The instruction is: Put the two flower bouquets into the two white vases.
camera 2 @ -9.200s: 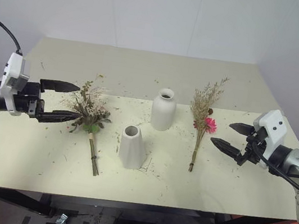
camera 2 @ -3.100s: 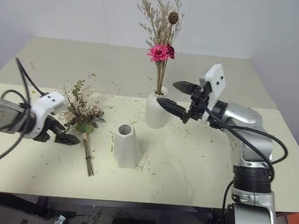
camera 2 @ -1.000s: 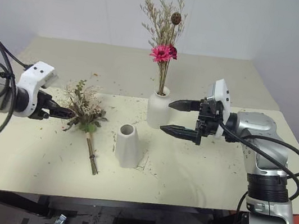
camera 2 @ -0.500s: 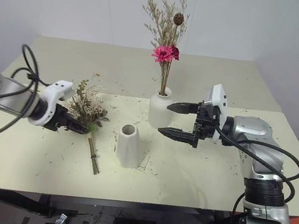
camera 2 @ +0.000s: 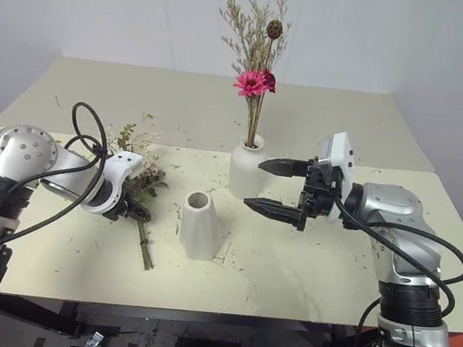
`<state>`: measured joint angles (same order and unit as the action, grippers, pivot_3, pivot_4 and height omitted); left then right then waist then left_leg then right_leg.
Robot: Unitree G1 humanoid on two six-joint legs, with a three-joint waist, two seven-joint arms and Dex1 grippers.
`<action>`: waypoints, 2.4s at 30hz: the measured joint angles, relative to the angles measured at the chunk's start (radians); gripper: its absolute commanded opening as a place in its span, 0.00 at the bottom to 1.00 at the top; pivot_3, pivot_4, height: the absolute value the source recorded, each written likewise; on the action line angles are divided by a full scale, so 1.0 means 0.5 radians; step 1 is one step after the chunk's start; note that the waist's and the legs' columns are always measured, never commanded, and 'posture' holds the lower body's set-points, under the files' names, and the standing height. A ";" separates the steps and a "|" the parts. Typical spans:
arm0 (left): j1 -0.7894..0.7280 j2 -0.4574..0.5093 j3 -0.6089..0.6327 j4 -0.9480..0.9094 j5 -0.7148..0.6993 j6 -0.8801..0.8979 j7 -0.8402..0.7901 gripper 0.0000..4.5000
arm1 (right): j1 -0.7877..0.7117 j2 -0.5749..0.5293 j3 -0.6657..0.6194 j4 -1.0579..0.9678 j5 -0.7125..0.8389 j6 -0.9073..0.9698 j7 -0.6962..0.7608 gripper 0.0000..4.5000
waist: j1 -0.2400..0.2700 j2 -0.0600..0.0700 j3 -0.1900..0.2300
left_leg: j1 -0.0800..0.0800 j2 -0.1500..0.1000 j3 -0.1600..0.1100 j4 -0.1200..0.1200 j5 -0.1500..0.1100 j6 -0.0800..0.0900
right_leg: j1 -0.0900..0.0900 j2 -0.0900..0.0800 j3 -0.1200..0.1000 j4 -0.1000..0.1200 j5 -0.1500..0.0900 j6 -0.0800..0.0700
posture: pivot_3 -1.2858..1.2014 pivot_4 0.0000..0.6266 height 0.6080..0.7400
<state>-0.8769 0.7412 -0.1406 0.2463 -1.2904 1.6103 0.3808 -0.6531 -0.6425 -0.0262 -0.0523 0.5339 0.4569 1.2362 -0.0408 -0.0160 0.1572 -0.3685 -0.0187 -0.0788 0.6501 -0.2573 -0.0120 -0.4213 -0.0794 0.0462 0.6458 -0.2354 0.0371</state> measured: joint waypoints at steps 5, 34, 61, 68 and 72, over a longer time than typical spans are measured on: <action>0.032 -0.026 0.069 -0.001 0.067 0.000 0.010 0.12 | 0.007 -0.015 0.000 0.000 0.002 0.000 -0.001 1.00 | 0.001 0.000 0.000 | 0.000 0.000 0.000 0.000 0.000 -0.001 | 0.000 0.000 0.000 0.000 0.000 0.000 | 0.52 0.24 1.00; 0.260 -0.263 0.875 -0.890 0.286 -1.390 -1.807 0.02 | 0.007 -0.121 -0.004 0.015 0.076 0.008 0.053 1.00 | 0.025 0.000 0.000 | -0.002 0.001 0.003 -0.002 0.002 -0.003 | 0.004 -0.001 -0.003 -0.008 0.000 0.000 | 0.52 0.24 1.00; 0.322 -0.447 0.551 -0.813 0.568 -1.437 -2.239 0.02 | 0.106 -0.170 -0.065 -0.134 0.153 0.090 -0.078 1.00 | 0.012 0.000 0.000 | -0.001 0.001 0.002 -0.001 0.001 -0.002 | 0.005 0.001 -0.002 -0.009 0.000 0.000 | 0.52 0.24 1.00; 0.428 -0.457 0.495 -0.866 0.690 -1.491 -2.298 0.19 | 0.121 -0.172 -0.065 -0.135 0.154 0.092 -0.095 1.00 | 0.009 0.000 0.000 | 0.000 0.002 0.002 -0.001 0.001 -0.002 | 0.006 0.001 -0.003 -0.009 0.000 0.000 | 0.52 0.24 1.00; 0.476 -0.446 0.479 -0.872 0.692 -1.478 -2.330 0.44 | 0.124 -0.172 -0.065 -0.136 0.154 0.092 -0.109 1.00 | 0.006 0.000 0.000 | 0.000 0.002 0.002 -0.001 0.001 -0.002 | 0.006 0.001 -0.002 -0.009 0.000 0.000 | 0.52 0.24 1.00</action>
<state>-0.6389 0.5185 0.0988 -0.1898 -0.9442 0.8711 -0.7841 -0.5911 -0.7286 -0.0588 -0.1202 0.6112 0.5027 1.1815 -0.0380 -0.0161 0.1572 -0.3684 -0.0179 -0.0777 0.6498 -0.2567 -0.0129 -0.4182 -0.0787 0.0450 0.6413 -0.2352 0.0370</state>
